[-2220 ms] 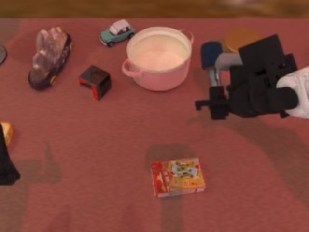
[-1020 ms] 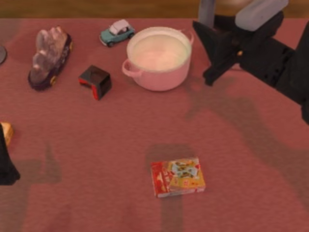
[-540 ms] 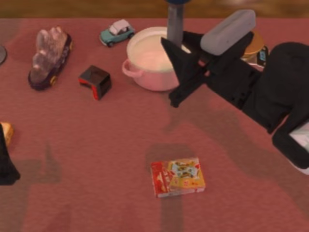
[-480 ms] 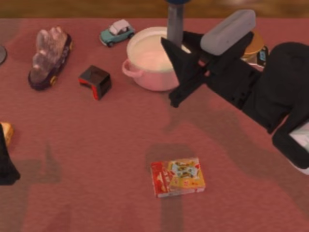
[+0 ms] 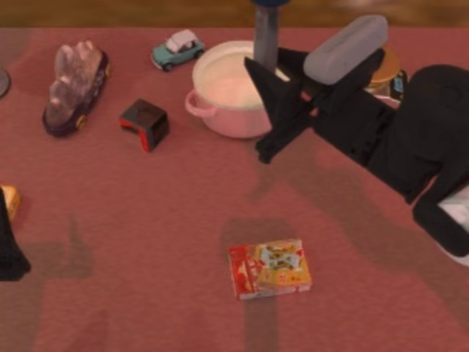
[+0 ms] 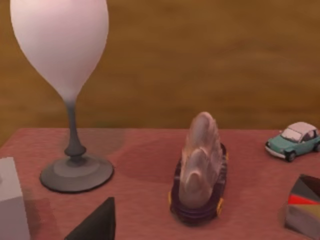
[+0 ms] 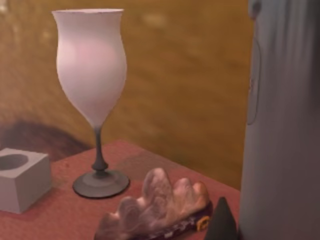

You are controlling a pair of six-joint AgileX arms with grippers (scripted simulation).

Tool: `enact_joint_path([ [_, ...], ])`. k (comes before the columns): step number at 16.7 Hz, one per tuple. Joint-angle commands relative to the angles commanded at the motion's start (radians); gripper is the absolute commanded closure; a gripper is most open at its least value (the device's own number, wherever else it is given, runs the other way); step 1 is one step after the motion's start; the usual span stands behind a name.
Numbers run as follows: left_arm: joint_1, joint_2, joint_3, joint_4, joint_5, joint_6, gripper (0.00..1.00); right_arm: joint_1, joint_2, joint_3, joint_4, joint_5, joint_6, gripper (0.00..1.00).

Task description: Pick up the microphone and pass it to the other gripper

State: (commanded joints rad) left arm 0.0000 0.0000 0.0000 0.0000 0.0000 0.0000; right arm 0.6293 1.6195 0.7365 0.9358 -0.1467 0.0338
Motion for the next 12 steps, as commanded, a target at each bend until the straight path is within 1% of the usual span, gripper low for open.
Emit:
enact_joint_path([
  [3,-0.006,0.013,0.01,0.007,0.009,0.0,0.0,0.0,0.0,0.0,0.0,0.0,0.0,1.0],
  [5,-0.03,0.067,0.051,0.034,0.043,0.002,0.0,0.0,0.0,0.0,0.0,0.0,0.0,1.0],
  [8,-0.088,0.229,0.155,0.102,0.127,0.006,0.0,0.0,0.0,0.0,0.0,0.0,0.0,1.0],
  [12,-0.187,0.559,0.329,0.214,0.271,0.011,0.0,0.0,0.0,0.0,0.0,0.0,0.0,1.0],
])
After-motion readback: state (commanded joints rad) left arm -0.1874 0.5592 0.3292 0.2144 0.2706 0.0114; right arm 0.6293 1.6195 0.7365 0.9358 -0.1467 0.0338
